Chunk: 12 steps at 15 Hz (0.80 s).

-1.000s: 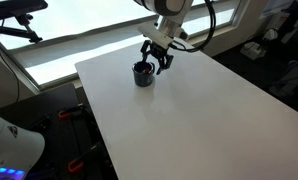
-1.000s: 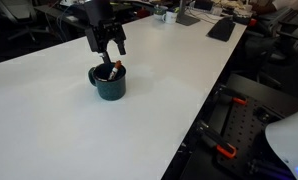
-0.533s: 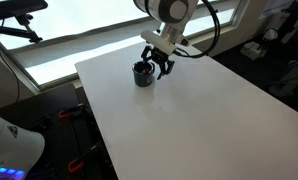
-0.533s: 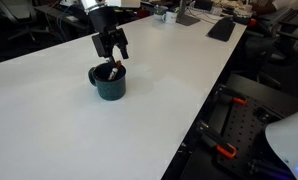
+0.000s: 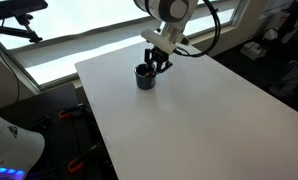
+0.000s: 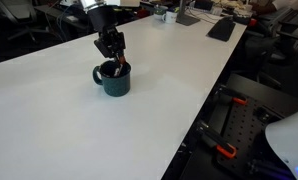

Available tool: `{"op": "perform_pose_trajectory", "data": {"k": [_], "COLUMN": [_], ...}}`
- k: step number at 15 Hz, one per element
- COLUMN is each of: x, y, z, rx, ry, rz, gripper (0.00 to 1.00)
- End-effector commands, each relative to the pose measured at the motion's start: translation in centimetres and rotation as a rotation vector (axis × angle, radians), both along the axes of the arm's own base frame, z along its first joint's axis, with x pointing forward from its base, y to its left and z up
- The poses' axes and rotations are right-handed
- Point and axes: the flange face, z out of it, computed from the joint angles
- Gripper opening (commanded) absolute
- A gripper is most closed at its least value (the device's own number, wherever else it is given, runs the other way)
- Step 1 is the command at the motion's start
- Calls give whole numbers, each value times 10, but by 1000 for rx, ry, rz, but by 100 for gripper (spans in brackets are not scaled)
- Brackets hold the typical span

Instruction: Remove the marker from the cup and put it on the table

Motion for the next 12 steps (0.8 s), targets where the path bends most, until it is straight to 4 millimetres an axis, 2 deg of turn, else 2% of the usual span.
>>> {"op": "perform_pose_trajectory", "data": {"k": [1, 5, 12], "x": [1, 2, 4], "y": [-1, -1, 1], "z": [5, 6, 10], "rx": [-7, -11, -86], "ry": [-2, -11, -48], "rz": [-9, -14, -148], "gripper": [14, 7, 8]}}
